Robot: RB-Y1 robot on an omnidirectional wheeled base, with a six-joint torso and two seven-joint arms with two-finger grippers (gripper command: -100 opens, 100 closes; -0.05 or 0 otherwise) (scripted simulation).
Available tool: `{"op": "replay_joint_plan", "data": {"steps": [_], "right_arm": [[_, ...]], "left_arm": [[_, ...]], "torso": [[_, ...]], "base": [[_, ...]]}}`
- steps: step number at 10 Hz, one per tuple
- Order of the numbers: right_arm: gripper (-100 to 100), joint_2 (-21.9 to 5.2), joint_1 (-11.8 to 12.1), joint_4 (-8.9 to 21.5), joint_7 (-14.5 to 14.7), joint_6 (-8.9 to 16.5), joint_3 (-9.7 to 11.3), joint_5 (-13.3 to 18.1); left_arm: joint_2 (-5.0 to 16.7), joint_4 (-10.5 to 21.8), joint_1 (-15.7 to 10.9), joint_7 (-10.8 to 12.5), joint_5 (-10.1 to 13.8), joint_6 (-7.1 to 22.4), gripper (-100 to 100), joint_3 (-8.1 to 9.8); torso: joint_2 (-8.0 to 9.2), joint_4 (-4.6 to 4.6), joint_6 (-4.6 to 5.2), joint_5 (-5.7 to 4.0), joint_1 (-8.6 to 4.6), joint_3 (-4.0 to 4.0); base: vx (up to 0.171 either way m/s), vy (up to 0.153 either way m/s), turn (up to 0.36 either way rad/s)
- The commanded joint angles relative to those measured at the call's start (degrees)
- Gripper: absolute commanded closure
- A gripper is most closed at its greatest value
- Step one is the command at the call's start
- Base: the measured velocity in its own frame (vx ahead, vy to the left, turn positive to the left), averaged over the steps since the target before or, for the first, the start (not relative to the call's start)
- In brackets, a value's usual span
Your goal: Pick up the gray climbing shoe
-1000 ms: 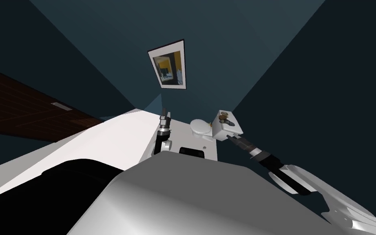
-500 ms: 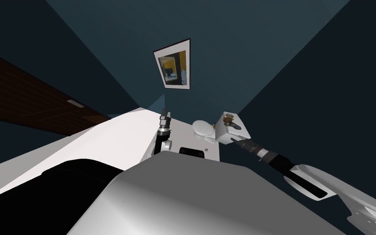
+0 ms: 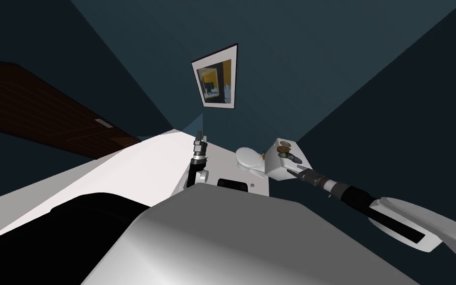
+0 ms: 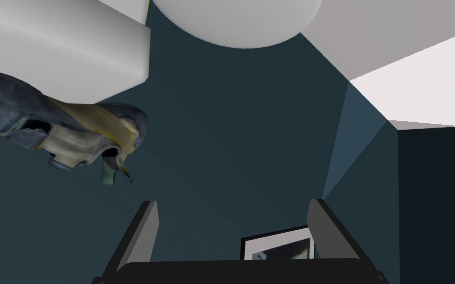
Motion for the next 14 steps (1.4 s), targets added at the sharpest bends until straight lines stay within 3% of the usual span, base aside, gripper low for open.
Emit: {"op": "replay_joint_plan", "data": {"steps": [1,3,4,6,7,10,12,13,14], "right_arm": [[-100,-2.86,0.07,2.73,1.10,-0.35,-0.02,0.87],[-100,-5.88,-0.03,4.27,1.61,-0.37,0.20,1.38],[-100,-5.88,-0.03,4.27,1.61,-0.37,0.20,1.38],[-100,-9.81,-0.17,7.05,2.53,-0.43,0.81,2.19],[-100,-9.81,-0.17,7.05,2.53,-0.43,0.81,2.19],[-100,-14.17,-0.05,10.28,3.58,-0.59,2.18,2.98],[-100,-16.07,0.38,12.10,4.09,-0.72,3.69,3.37],[-100,-15.45,0.55,11.22,3.90,-0.59,2.92,3.19],[0,-15.53,0.54,11.30,3.97,-0.52,3.04,3.23]], "left_arm": [[0.00,0.00,0.00,0.00,0.00,0.00,0,0.00],[0.00,0.00,0.00,0.00,0.00,0.00,0,0.00],[0.00,0.00,0.00,0.00,0.00,0.00,0,0.00],[0.00,0.00,0.00,0.00,0.00,0.00,0,0.00],[0.00,0.00,0.00,0.00,0.00,0.00,0,0.00],[0.00,0.00,0.00,0.00,0.00,0.00,0,0.00],[0.00,0.00,0.01,0.00,0.00,0.00,0,0.00],[0.00,0.00,0.01,0.00,0.00,0.00,0,0.01],[0.00,0.00,0.01,0.00,0.00,0.00,0,0.01]], "torso": [[0.00,0.00,0.00,0.00,0.00,0.00],[0.02,0.00,0.04,0.00,0.02,0.00],[0.01,0.00,0.01,0.00,-0.03,0.01],[0.02,0.00,0.02,-0.01,-0.01,0.01],[-0.07,-0.01,0.02,0.00,-0.02,-0.04],[-0.01,0.00,0.02,-0.01,0.02,-0.01],[-0.12,-0.03,0.02,-0.02,-0.02,-0.07],[-0.22,-0.05,0.01,-0.04,-0.10,-0.13],[-0.02,-0.02,0.06,-0.05,-0.10,-0.03]], "base": [[0.095,0.043,0.150],[0.070,0.017,0.071],[0.065,0.006,0.046],[0.090,0.019,0.100],[0.071,0.006,0.052],[0.085,0.017,0.092],[0.130,-0.003,0.122],[0.071,-0.015,0.036],[0.012,-0.002,-0.003]]}}
